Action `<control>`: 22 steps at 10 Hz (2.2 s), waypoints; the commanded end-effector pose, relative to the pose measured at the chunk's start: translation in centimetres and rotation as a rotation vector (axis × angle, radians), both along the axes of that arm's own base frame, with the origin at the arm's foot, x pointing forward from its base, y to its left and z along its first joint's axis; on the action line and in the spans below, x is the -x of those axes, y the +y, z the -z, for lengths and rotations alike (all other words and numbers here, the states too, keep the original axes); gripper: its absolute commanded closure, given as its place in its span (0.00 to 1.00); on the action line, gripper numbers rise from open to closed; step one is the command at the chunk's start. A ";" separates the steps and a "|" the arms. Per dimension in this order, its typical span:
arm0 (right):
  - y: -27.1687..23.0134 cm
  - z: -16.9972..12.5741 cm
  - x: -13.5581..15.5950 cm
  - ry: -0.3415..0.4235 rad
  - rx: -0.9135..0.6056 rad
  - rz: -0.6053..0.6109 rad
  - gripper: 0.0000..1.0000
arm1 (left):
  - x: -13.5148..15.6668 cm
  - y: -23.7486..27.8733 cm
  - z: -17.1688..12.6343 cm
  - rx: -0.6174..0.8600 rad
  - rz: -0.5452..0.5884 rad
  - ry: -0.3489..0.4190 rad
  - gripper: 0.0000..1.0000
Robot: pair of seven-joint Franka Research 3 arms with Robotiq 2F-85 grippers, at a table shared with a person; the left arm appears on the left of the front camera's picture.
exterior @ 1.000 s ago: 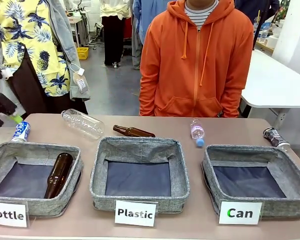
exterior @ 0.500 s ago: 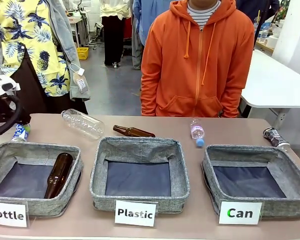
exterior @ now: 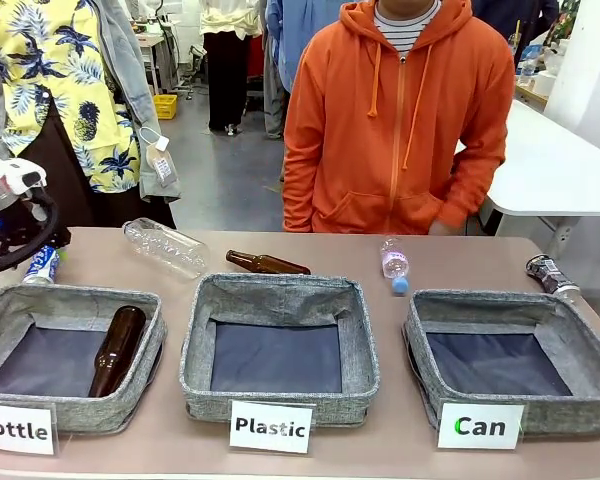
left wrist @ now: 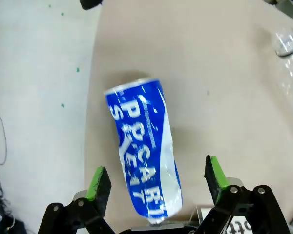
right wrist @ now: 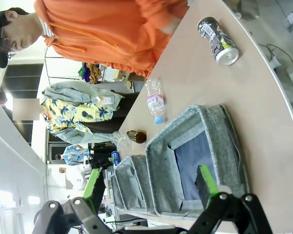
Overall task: Sort the can waste into the basket.
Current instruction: Pick up the can waste from the table and place it in the right Fabric basket.
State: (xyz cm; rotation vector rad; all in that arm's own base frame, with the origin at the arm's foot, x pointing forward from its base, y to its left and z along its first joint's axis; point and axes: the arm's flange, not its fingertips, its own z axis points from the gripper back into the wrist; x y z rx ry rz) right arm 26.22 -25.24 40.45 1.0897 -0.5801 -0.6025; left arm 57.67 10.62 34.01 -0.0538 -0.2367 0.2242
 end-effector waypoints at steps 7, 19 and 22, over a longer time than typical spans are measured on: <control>-0.1 0.0 -0.3 -0.029 -0.006 0.005 0.00 | -1.8 1.1 1.7 -0.056 -0.127 0.035 0.59; -0.1 0.0 -0.3 -0.029 -0.006 0.005 0.00 | 2.5 2.5 -7.9 0.111 0.022 -0.136 1.00; -0.1 0.0 -0.3 -0.029 -0.006 0.005 0.00 | 11.2 1.4 -16.7 0.232 0.423 -0.297 1.00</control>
